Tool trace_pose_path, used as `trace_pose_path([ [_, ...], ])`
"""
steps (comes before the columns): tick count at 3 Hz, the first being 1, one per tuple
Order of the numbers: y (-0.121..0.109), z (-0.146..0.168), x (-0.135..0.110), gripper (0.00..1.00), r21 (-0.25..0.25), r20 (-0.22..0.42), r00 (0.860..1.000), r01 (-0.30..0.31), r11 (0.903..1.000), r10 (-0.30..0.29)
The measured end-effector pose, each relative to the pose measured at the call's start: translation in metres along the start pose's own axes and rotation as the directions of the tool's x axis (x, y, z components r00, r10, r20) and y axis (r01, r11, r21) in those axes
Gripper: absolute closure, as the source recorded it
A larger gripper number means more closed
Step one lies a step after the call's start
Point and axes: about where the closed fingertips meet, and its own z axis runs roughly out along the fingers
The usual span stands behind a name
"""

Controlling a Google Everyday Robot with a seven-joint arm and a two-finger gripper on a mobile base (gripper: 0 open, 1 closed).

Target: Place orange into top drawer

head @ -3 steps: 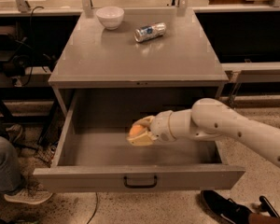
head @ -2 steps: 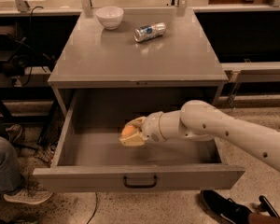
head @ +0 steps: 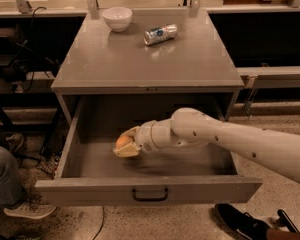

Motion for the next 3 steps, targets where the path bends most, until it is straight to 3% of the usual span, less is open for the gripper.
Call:
trace_pose_path([
  [2,-0.002,0.024,0.002,1.0,0.002,-0.021,1.0,-0.008,1.0,0.008],
  [3,-0.002,0.032,0.008,0.77,0.005,-0.042,0.999,-0.008,1.0,0.008],
])
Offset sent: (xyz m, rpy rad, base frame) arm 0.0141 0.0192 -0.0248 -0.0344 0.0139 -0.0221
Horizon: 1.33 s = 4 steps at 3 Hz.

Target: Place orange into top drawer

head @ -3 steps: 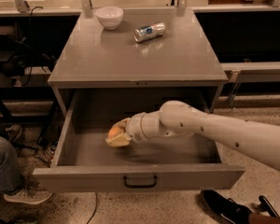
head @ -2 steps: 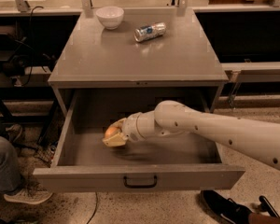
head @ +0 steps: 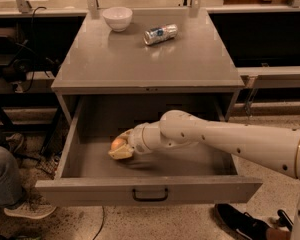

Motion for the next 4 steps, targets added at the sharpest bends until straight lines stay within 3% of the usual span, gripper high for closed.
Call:
trace_pose_path([
  [3,-0.003,-0.001,0.001,0.07,0.002,-0.004,1.0,0.003,1.0,-0.003],
  [4,-0.01,-0.013,-0.004,0.0,0.005,0.021,1.0,0.001,1.0,-0.001],
])
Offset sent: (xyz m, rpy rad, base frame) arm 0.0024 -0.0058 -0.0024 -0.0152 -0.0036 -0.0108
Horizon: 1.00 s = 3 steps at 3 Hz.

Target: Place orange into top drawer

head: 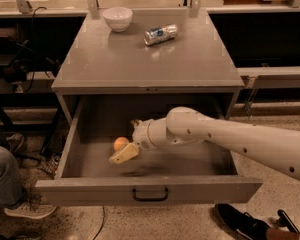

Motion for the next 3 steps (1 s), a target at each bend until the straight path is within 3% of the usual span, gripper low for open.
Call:
trace_pose_path([
  [1,-0.018,-0.032,-0.006,0.0,0.016,0.044,0.999,-0.008,0.9998,0.007],
  [2,-0.043,-0.097,-0.013,0.0,0.061,0.091,0.996,-0.015,0.998,0.009],
  [3,-0.055,-0.166,-0.007,0.0,0.116,0.085,0.996,-0.038,0.9925,0.029],
])
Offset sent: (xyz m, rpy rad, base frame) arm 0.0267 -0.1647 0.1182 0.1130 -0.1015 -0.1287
